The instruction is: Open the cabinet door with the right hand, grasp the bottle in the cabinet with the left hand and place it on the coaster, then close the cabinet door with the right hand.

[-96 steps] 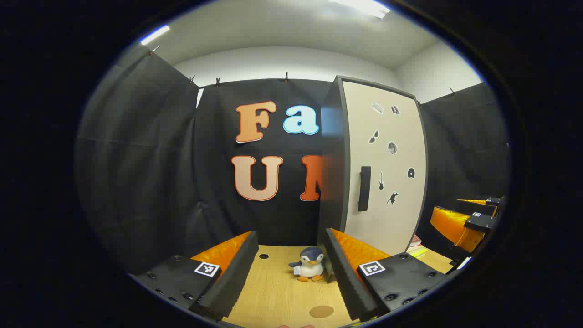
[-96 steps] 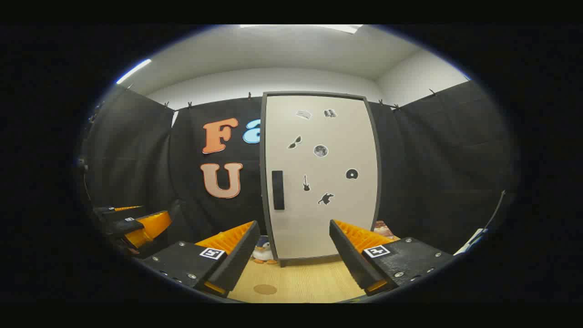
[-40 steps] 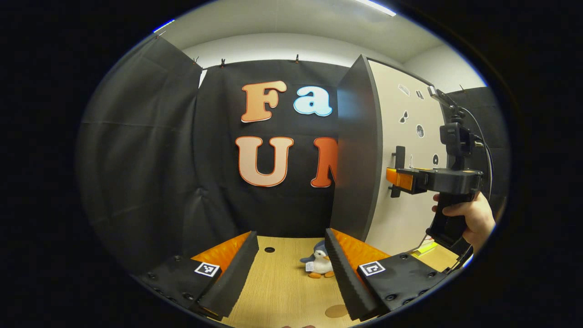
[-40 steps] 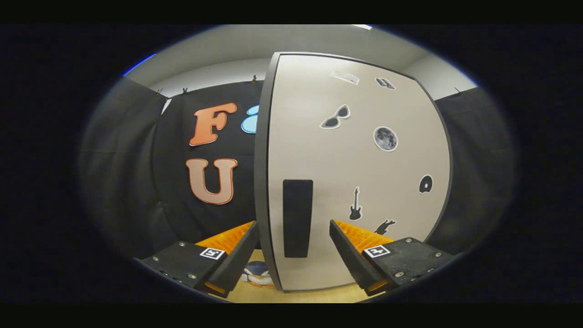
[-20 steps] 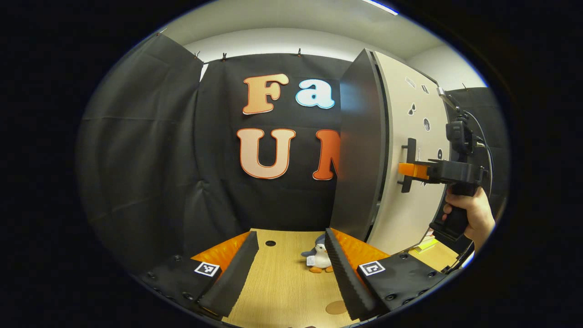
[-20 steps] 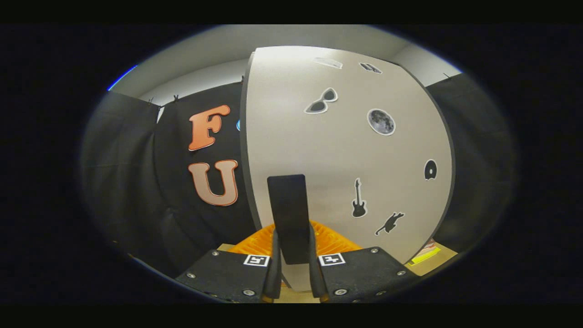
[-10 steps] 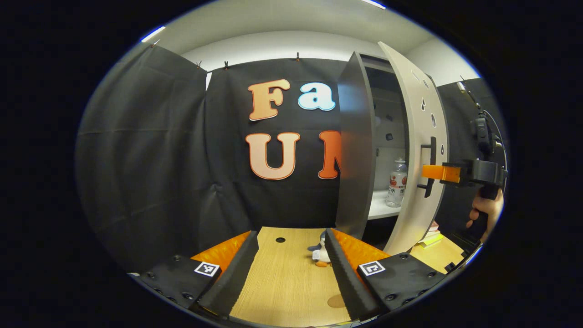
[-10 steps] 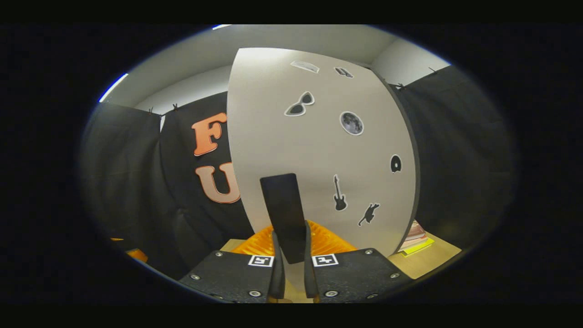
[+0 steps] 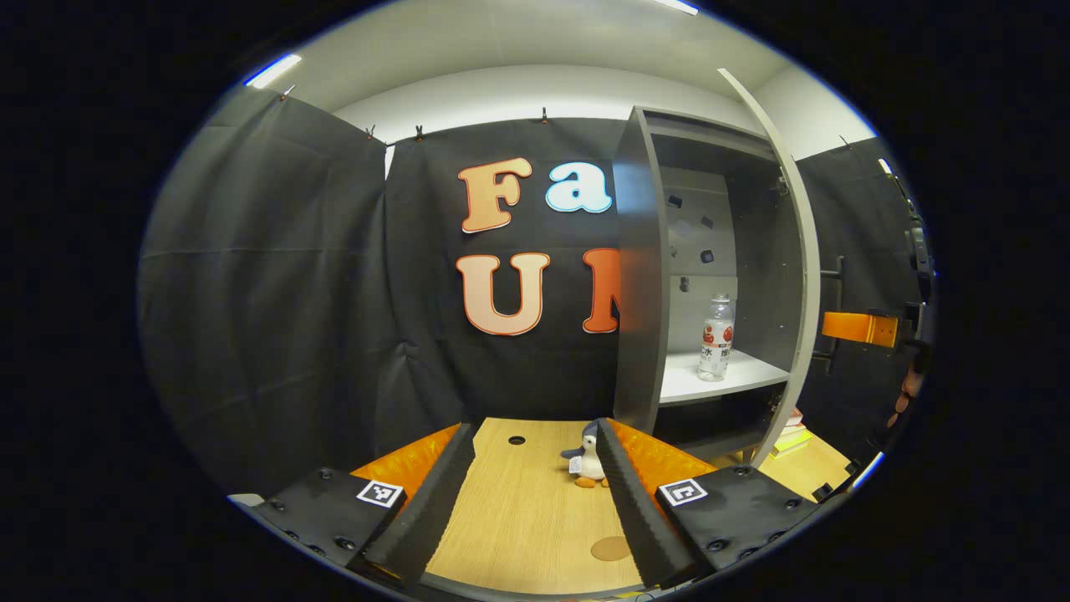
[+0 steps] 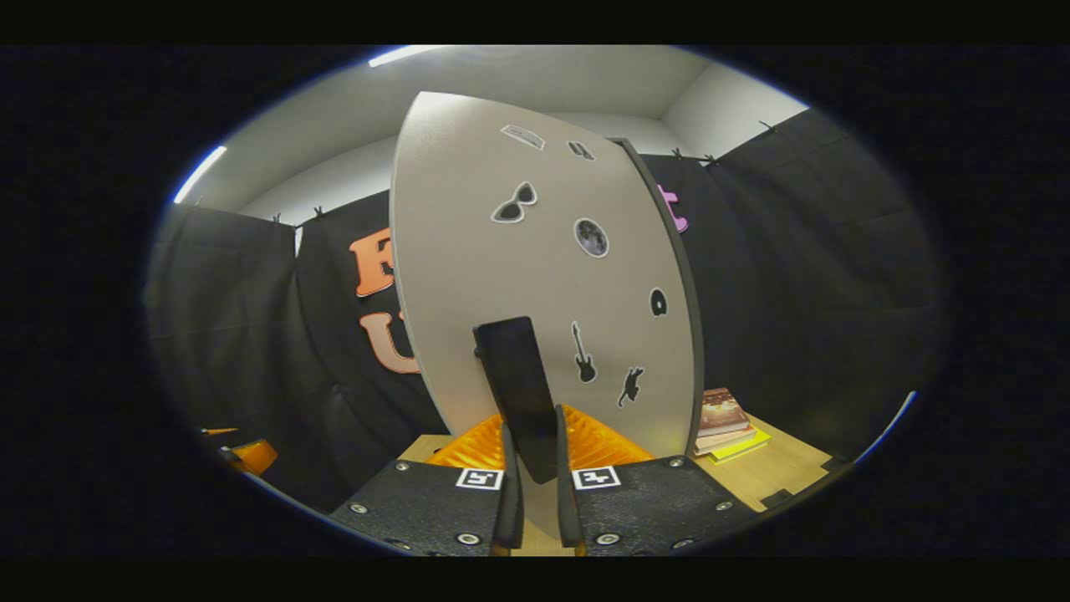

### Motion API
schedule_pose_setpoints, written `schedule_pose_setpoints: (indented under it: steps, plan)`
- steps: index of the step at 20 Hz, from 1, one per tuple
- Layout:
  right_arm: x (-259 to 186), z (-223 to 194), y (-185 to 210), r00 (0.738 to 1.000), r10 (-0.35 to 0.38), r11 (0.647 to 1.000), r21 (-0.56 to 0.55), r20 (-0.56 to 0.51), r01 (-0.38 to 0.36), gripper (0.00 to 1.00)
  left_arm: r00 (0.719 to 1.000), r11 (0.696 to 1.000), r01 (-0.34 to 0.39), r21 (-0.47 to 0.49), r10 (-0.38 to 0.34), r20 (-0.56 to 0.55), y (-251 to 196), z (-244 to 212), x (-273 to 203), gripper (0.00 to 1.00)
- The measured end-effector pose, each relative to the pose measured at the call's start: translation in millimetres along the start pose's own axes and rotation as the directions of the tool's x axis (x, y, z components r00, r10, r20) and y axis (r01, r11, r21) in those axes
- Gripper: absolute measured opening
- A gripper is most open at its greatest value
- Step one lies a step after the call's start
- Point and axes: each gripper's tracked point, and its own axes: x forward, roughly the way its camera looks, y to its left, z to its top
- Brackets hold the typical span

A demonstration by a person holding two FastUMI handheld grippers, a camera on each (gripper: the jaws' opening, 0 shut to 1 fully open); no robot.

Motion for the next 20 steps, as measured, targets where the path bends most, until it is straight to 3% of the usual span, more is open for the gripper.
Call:
schedule_pose_setpoints:
  steps: [1,3,6,11,12,14,15,18,19,20]
  plan:
    - [-5.6,1.7,-6.7,1.0,-0.009,1.0,0.001,0.007,0.009,0.16,1.0,1.0,0.007,-0.007,-0.007,-0.003,-5.7,-1.4,-0.8,0.95]
    - [-14.1,2.3,-15.5,0.999,-0.036,0.999,-0.002,0.011,0.036,0.16,1.0,1.0,0.017,-0.007,-0.017,-0.015,-16.4,-7.2,-2.8,0.92]
    - [-30.2,6.0,-40.1,0.998,-0.067,0.998,-0.008,0.022,0.067,0.17,0.998,0.999,0.037,-0.014,-0.037,-0.044,-33.2,-17.8,-2.9,0.95]
    - [-42.5,11.1,-67.3,0.994,-0.1,0.995,-0.017,0.044,0.1,0.11,0.996,0.997,0.074,-0.031,-0.076,-0.049,-63.4,-18.8,-2.8,0.96]
    - [-42.6,11.6,-71.9,0.993,-0.108,0.994,-0.02,0.045,0.109,0.08,0.996,0.996,0.079,-0.03,-0.081,-0.049,-68.3,-19.7,-3.8,0.92]
    - [-44.5,14.5,-80.6,0.991,-0.12,0.993,-0.008,0.05,0.121,0.08,0.994,0.995,0.092,-0.033,-0.094,-0.05,-79.4,-20.1,-6.0,0.96]
    - [-44.8,15.3,-84.6,0.991,-0.119,0.993,-0.007,0.056,0.12,0.05,0.994,0.995,0.098,-0.034,-0.1,-0.05,-84.5,-20.1,-7.7,0.96]
    - [-47.2,17.2,-89.8,0.995,-0.081,0.996,0.048,0.055,0.078,0.08,0.993,0.994,0.11,-0.022,-0.111,-0.04,-98.0,-17.8,-13.2,0.92]
    - [-46.3,17.8,-91.4,0.996,-0.067,0.996,0.055,0.057,0.064,0.05,0.992,0.993,0.113,-0.018,-0.114,-0.044,-103.2,-18.8,-14.4,0.95]
    - [-46.1,18.9,-93.7,0.996,-0.06,0.997,0.056,0.059,0.056,0.08,0.992,0.993,0.116,-0.015,-0.117,-0.047,-107.3,-20.4,-15.9,0.92]
